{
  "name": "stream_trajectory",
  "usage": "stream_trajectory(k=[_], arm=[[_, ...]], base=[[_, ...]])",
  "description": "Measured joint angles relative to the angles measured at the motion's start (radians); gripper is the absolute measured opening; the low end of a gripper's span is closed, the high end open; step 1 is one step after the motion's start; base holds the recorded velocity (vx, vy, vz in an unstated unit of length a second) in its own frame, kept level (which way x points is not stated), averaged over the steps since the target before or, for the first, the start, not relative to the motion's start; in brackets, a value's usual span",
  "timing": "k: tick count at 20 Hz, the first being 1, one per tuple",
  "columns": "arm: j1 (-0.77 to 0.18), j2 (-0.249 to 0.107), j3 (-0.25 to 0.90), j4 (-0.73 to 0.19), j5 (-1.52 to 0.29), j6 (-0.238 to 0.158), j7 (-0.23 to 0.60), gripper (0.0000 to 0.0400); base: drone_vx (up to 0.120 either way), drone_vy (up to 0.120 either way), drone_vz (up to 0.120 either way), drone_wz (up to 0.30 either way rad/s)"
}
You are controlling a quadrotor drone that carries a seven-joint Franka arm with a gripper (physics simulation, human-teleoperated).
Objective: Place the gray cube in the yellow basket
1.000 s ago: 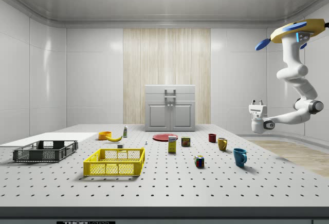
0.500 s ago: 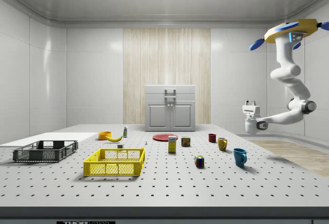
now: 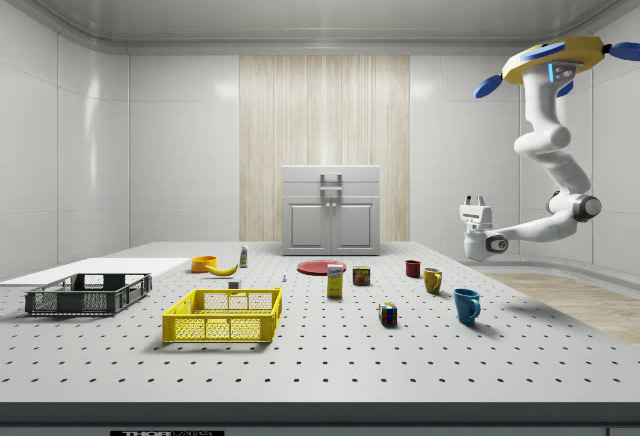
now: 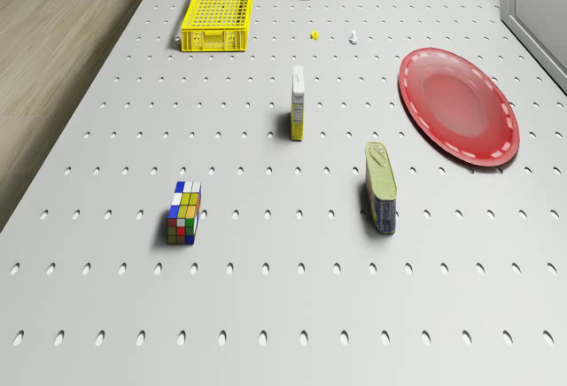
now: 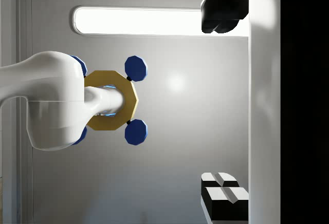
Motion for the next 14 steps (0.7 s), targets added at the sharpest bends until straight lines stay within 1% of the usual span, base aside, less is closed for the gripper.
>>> stream_trajectory(k=[14], arm=[[-0.005,-0.007,0.015,-0.007,-0.021,0.011,0.002,0.04]], base=[[0.12,0.0,0.0,0.0]])
